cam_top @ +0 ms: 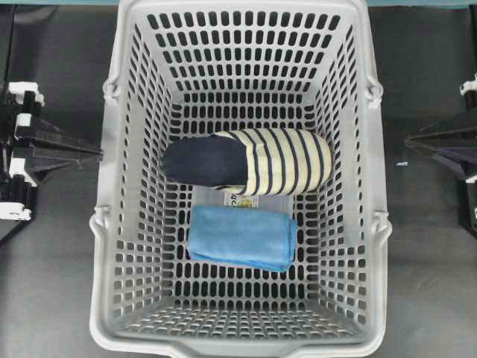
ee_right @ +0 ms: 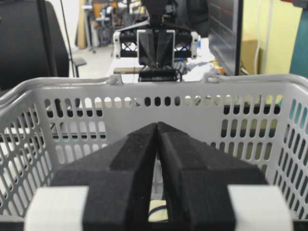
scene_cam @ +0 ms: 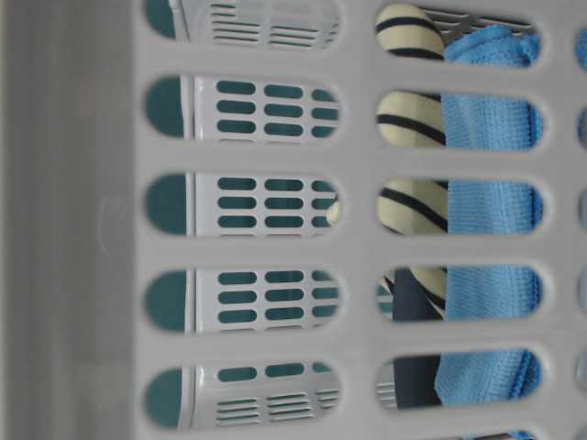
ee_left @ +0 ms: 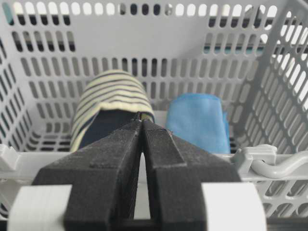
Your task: Pick up the blue cloth from the shopping basket with the left arm.
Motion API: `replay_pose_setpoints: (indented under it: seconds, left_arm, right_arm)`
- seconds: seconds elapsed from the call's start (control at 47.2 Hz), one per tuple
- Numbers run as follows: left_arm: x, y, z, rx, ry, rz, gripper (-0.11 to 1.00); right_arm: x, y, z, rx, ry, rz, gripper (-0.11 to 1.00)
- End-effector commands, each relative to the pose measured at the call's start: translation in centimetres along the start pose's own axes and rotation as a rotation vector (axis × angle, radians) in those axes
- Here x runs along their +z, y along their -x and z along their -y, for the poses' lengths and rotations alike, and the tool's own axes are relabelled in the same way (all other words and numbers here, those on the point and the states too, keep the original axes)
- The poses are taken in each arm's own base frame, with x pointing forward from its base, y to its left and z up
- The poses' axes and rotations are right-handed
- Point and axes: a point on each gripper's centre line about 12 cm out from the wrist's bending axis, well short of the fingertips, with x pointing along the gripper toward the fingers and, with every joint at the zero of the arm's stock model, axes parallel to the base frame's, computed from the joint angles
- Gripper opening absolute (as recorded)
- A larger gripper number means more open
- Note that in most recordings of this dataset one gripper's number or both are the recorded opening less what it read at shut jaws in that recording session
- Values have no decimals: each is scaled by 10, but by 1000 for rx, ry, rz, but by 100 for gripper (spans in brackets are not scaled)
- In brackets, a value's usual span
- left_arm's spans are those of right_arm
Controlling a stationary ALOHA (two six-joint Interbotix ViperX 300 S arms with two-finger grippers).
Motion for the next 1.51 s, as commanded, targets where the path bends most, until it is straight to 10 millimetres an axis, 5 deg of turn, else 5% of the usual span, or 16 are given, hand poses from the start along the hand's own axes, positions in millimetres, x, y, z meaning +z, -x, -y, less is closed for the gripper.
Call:
replay_pose_setpoints:
  seconds: [0.0,0.276,0.509,1.018,1.103,1.357,1.484]
  left_arm:
    - [16,-5,4,-23,-18,2,6]
    - [59,-32,7,-27,27,-192,0]
    - [74,-79,16,-44,20,-414,0]
    - [41,-197,37,-55,-28,-931,1]
    - [34,-212,40,-53,-22,-960,13]
    - [-2,-244,57,-71,-46,-1111,85]
    - [-23,-252,60,-72,-48,-1142,89]
  right_arm:
    - [6,-2,-1,4,-14,18,1]
    - [10,-4,-1,1,-95,-66,0]
    - [16,-5,-2,2,-103,-125,0]
    - [15,-5,-2,2,-104,-134,0]
    - [14,-4,-2,2,-103,-135,0]
    - [14,-4,-2,2,-98,-129,0]
    - [14,-4,-2,2,-101,-129,0]
